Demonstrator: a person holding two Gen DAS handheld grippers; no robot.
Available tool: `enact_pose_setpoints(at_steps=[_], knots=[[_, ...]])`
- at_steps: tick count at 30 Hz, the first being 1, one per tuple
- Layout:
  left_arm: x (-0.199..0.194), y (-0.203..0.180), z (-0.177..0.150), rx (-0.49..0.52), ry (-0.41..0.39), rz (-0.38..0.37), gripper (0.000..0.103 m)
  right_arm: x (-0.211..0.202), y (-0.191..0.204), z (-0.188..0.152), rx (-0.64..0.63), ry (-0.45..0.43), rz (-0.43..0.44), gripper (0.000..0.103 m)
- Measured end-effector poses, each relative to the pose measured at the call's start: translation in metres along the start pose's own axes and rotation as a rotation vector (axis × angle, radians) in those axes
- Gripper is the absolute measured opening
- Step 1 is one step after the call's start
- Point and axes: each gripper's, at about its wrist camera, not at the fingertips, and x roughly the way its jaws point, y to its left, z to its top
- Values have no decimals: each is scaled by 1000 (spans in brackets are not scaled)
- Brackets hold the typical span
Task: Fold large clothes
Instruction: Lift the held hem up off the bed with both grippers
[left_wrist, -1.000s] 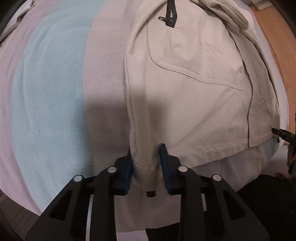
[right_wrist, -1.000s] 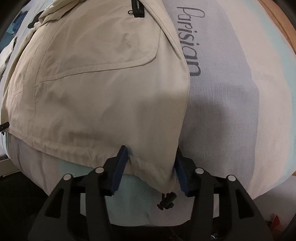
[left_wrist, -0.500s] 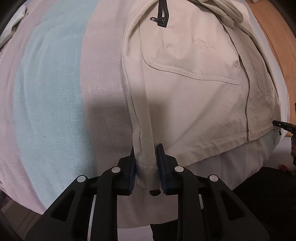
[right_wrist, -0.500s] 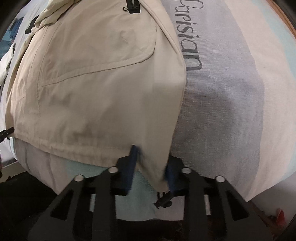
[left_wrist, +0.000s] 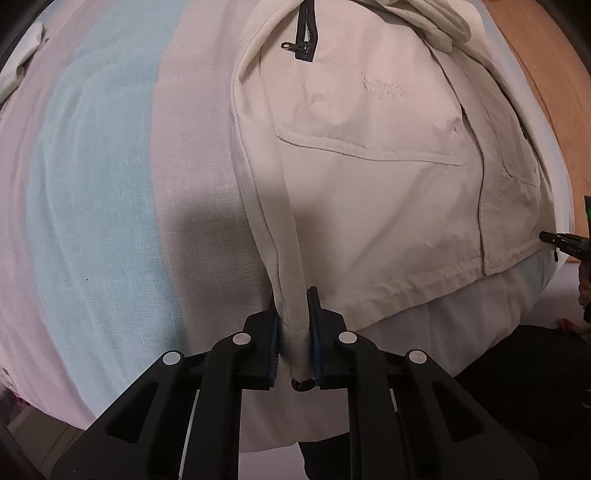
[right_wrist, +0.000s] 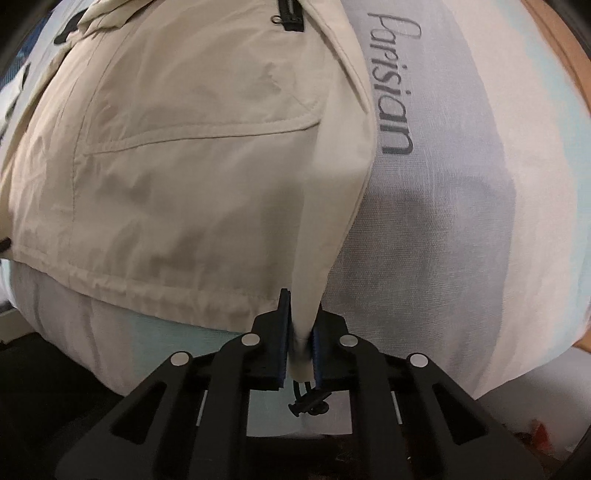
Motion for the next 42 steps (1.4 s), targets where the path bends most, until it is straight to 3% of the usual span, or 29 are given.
enact_pose_setpoints(at_steps=[10, 30, 42], knots=[[-19, -1, 9, 25, -14, 1, 11, -18, 3, 22, 36, 34, 12, 8], [-64, -18, 16, 8, -64, -43, 11, -102, 7, 49, 49, -67, 56, 8], [-108, -31, 31, 34, -93, -59, 11, -124, -4, 57, 57, -87, 145, 7]])
